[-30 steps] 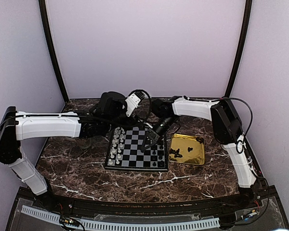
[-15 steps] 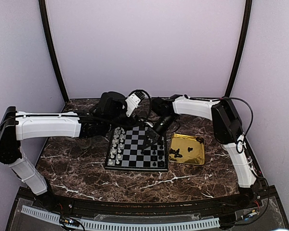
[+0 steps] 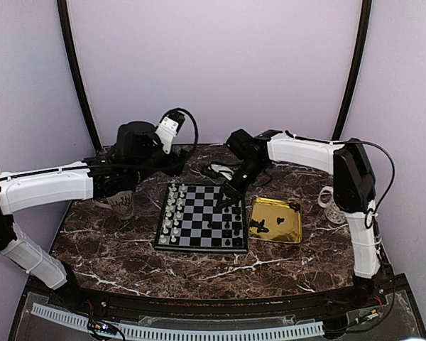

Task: Set up the chess pieces on the board
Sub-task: Pick up the rook from the chessboard, then place the rook at a8.

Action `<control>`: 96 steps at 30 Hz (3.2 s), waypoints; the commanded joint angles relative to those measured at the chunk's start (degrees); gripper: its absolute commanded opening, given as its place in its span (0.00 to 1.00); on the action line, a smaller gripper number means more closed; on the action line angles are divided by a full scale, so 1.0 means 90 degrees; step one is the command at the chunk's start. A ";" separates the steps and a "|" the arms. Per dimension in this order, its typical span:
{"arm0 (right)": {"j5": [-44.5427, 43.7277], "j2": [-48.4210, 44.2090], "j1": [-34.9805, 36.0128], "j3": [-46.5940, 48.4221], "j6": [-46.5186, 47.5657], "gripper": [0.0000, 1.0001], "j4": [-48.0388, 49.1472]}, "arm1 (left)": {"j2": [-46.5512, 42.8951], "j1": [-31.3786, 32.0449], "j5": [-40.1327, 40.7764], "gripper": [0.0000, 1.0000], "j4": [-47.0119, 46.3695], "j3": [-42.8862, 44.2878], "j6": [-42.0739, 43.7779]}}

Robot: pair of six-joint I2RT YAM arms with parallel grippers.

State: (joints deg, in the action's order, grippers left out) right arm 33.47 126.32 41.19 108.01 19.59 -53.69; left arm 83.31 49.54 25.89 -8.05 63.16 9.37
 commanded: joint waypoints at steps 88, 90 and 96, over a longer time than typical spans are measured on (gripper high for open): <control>-0.2663 0.1104 -0.0858 0.0907 0.0098 0.10 0.0934 | 0.0508 -0.2662 -0.3590 0.64 0.0954 0.0863 -0.2220; -0.2627 0.1119 -0.0871 0.0914 0.0098 0.11 0.0918 | 0.0509 -0.2653 -0.3599 0.64 0.0954 0.0862 -0.2222; -0.2539 0.1169 -0.0871 0.0924 0.0116 0.11 0.0845 | 0.0486 -0.2662 -0.3602 0.64 0.0954 0.0857 -0.2202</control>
State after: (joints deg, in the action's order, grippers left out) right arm 9.50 135.02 33.76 115.31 20.86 -45.21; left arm 88.18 25.61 -5.61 1.37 71.20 -10.74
